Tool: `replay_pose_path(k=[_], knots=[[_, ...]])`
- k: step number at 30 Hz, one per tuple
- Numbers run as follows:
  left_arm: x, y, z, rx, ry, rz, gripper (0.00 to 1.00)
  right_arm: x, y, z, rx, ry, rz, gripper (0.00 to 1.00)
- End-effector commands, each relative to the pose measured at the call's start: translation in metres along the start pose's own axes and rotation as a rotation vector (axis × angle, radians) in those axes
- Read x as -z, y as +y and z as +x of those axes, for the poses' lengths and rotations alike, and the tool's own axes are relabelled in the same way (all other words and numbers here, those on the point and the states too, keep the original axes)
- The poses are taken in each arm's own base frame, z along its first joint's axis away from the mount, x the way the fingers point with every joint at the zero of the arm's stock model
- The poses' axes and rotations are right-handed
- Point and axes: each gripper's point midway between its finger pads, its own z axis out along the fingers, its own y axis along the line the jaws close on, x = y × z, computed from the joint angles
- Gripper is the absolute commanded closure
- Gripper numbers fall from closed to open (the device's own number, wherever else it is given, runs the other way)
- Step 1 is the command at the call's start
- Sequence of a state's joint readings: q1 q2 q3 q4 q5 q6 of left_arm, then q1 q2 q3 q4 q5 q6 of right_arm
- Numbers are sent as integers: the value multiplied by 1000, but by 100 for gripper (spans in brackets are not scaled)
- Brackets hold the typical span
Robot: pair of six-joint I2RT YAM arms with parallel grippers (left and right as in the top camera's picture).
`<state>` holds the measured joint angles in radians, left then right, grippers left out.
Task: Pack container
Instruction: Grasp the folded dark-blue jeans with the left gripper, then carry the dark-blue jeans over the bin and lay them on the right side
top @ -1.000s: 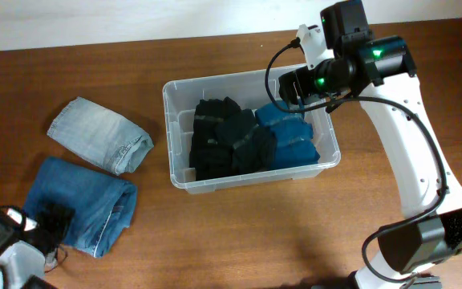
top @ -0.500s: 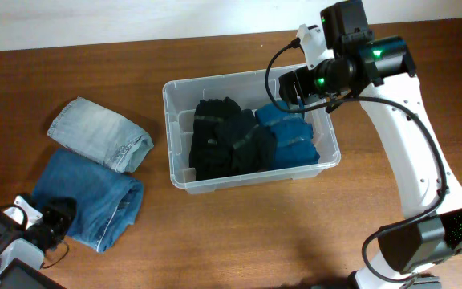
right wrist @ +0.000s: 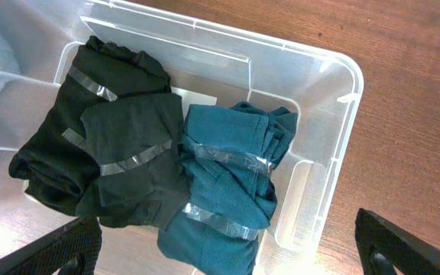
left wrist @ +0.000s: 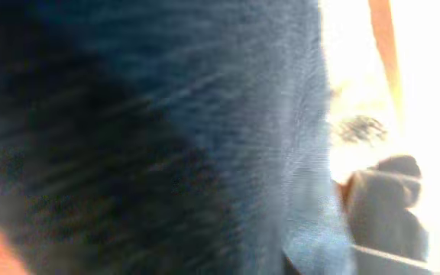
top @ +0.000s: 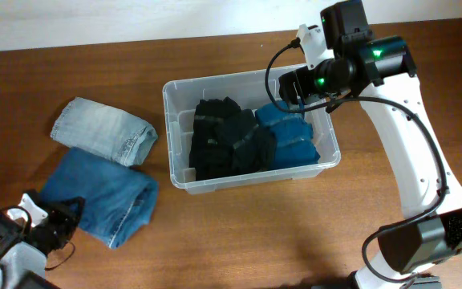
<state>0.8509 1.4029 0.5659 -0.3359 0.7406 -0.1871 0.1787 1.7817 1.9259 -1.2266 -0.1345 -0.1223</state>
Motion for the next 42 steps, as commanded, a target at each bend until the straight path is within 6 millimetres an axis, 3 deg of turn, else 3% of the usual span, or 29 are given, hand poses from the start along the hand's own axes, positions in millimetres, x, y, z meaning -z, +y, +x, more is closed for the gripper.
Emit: replay_pose_path(k=[1, 5, 9, 16, 20, 24, 28, 35, 39, 42], knots=[[40, -66, -29, -125, -105, 141, 99, 2, -2, 1, -10, -1, 10, 2], [91, -126, -51, -249, -208, 175, 99, 6, -20, 0, -120, -17, 76, 1], [117, -186, -58, -340, -205, 233, 99, 19, -52, 3, -235, -40, 147, 1], [137, -313, -26, -581, -143, 449, 100, 50, -109, 29, -406, -49, 232, 2], [133, -365, 6, -683, -103, 568, 99, 68, -145, 51, -570, -53, 283, 1], [103, -401, 48, -753, -24, 634, 100, 82, -178, 82, -685, -17, 331, 2], [60, -428, 96, -822, 72, 681, 99, 89, -194, 98, -741, -5, 355, 2], [-15, -472, 184, -935, 169, 840, 100, 91, -198, 102, -755, -2, 361, 2], [-51, -478, 211, -949, 130, 816, 99, 91, -198, 102, -755, -1, 361, 2], [-67, -477, 230, -958, 134, 808, 99, 91, -198, 102, -755, -1, 361, 1]])
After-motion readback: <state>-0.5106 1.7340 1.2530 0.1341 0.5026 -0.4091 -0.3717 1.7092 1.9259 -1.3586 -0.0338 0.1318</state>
